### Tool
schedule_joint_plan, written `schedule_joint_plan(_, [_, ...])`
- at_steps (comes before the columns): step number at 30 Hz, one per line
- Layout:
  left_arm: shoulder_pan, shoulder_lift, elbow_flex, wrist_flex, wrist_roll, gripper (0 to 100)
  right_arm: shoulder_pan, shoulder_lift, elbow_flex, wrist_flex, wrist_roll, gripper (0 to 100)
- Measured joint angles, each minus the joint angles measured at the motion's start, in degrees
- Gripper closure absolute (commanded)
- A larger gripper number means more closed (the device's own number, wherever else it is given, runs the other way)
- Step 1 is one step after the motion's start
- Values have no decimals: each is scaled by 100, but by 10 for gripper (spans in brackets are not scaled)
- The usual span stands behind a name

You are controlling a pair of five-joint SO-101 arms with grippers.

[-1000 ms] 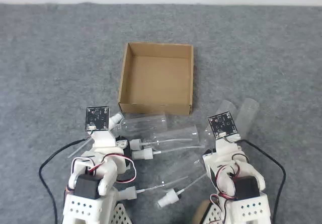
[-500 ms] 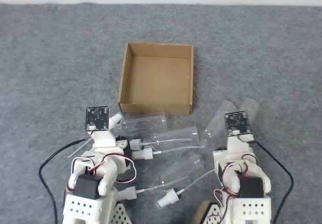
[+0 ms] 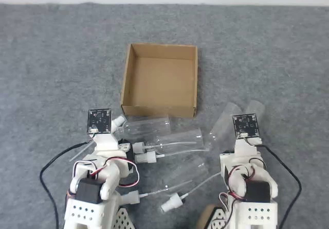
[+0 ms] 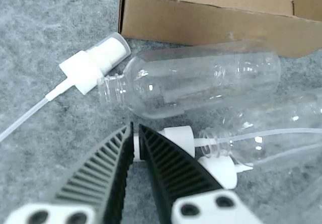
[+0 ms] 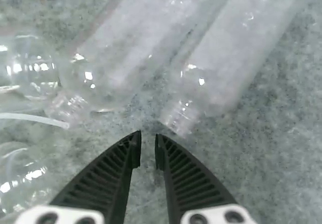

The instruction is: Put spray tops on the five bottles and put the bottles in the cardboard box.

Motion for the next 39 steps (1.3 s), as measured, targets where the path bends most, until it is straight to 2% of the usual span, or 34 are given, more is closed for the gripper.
schedule_joint_plan(11, [0,0,0,0,0,988,0,-9,-835,0,0,992])
schedule_joint_plan(20, [0,0,0,0,0,988,703,-53,-1503,-290,9,992])
schedule_joint_plan(27, [0,0,0,0,0,988,826,-26,-1925,-668,1749,992])
schedule_joint_plan(34, [0,0,0,0,0,988,826,-79,-2910,-308,1925,985])
schedule_joint_plan(39, [0,0,0,0,0,988,826,-97,-3323,-158,1925,871])
